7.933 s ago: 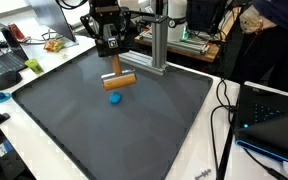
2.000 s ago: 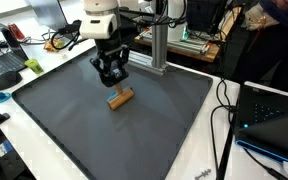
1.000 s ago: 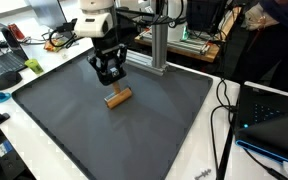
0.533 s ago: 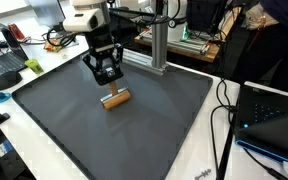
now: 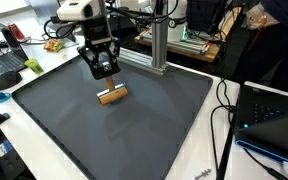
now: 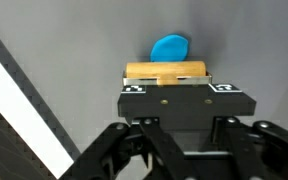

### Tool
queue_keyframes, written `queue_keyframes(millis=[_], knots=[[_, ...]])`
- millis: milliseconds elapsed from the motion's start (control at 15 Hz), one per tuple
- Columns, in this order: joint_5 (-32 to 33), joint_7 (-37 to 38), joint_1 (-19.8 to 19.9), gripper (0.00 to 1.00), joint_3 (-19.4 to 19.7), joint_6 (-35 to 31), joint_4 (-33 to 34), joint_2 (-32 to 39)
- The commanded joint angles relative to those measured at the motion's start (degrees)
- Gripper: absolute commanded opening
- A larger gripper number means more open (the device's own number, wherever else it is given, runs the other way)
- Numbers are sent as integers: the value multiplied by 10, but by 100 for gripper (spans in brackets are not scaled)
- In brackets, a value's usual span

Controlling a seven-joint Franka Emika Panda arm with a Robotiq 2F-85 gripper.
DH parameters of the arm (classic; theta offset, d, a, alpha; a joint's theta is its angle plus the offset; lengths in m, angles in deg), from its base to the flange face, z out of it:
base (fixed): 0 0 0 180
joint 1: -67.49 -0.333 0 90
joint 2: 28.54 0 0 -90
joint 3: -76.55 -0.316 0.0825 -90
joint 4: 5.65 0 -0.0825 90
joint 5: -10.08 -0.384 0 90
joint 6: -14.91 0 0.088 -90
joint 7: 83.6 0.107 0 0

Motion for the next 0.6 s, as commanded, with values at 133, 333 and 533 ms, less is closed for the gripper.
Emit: queue_keyframes(millis=[133, 333, 533], knots=[[16, -52, 7, 22, -2, -1, -31, -11], [35, -88, 6, 22, 3, 11, -24, -9], [62, -111, 2, 22, 9, 18, -20, -1]])
